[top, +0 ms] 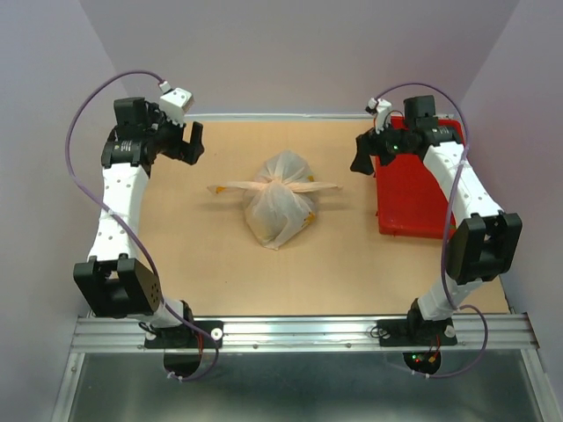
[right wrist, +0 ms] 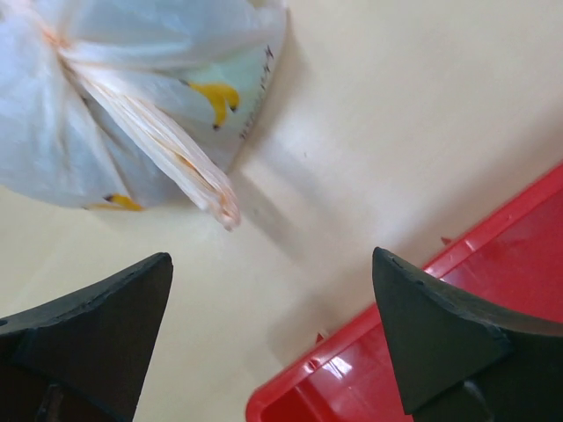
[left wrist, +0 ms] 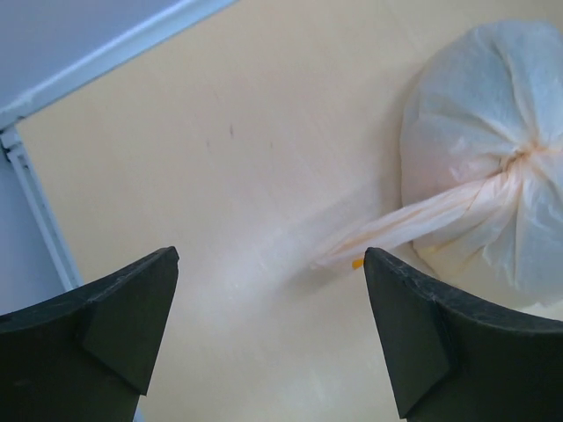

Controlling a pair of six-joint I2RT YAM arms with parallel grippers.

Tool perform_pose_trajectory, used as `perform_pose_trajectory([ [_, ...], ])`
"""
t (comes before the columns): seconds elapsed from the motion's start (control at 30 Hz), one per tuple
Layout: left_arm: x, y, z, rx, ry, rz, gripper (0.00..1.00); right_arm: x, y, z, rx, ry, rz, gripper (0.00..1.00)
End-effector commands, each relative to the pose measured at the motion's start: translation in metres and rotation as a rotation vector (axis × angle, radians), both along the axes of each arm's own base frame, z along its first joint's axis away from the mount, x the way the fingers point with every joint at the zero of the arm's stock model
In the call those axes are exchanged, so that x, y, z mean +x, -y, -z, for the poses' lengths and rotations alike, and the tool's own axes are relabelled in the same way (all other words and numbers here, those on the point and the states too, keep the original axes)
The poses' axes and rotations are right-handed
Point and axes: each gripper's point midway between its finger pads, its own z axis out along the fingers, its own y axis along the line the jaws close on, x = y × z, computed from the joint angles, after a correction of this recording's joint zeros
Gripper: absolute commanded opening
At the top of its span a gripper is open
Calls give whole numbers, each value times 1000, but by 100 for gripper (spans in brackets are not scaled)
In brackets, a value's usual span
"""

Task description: Place the fake fruits into the plastic bag and tie a complex knot

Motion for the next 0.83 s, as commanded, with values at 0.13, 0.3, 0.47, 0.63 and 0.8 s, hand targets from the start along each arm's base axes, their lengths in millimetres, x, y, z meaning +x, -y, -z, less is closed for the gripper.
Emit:
perform_pose_trajectory([
  [0.13,1,61,-43,17,132,-76,99,12,-32,-48,306,-114,148,100],
  [0.3,0,103,-4,-31,57,-60,99,8,-39,-11,357,-200,240,100],
  [0.47,4,121,14,-91,-8,-52,99,6,-52,7,344,-118,238,100],
  [0.63,13,121,24,-84,-21,-73,99,-9,-60,7,303,-74,188,100],
  [0.8,17,121,13,-89,-3,-71,99,-7,-57,-1,292,-44,209,100],
])
